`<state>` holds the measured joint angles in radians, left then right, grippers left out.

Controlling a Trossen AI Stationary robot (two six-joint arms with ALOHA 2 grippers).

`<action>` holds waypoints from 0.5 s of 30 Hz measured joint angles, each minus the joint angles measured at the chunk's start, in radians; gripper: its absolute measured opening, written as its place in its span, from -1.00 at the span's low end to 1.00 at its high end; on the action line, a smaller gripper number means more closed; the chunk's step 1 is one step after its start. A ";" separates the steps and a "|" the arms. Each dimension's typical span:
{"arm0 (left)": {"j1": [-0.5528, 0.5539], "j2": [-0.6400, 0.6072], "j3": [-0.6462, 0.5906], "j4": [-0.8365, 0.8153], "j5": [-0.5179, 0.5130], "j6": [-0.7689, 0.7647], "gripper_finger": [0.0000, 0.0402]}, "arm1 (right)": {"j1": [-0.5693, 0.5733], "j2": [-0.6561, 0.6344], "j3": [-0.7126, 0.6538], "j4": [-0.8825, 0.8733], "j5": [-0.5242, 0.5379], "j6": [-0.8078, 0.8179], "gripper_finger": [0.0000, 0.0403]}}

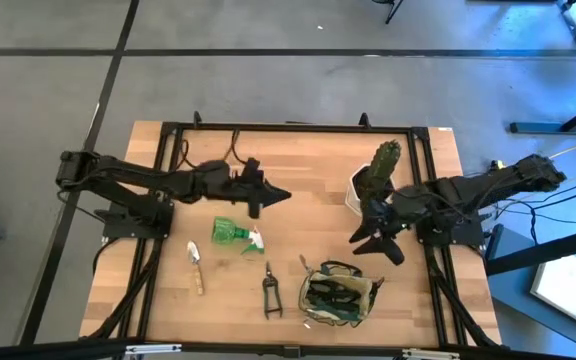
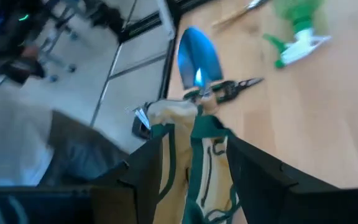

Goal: Pick & Place Garden tools in Gardening bag
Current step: Put the right hand trowel into the side pocket of the white bag

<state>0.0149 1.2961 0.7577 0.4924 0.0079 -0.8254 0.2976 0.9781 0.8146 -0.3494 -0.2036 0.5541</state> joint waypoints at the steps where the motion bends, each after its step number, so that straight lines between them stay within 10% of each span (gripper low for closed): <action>1: 0.037 0.002 -0.045 0.083 0.102 -0.019 -0.99 | -0.029 0.009 -0.001 -0.007 -0.049 -0.015 -0.10; 5: 0.174 0.002 -0.149 0.192 0.416 -0.060 -0.99 | -0.156 0.057 -0.002 -0.026 -0.238 -0.065 -0.10; 15: 0.324 0.017 -0.172 0.004 0.582 0.042 -0.98 | -0.355 0.170 -0.001 -0.048 -0.547 -0.113 -0.10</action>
<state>0.3385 1.3127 0.5854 0.4964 0.5899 -0.7835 -0.0579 1.1485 0.8135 -0.3975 -0.7508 0.4413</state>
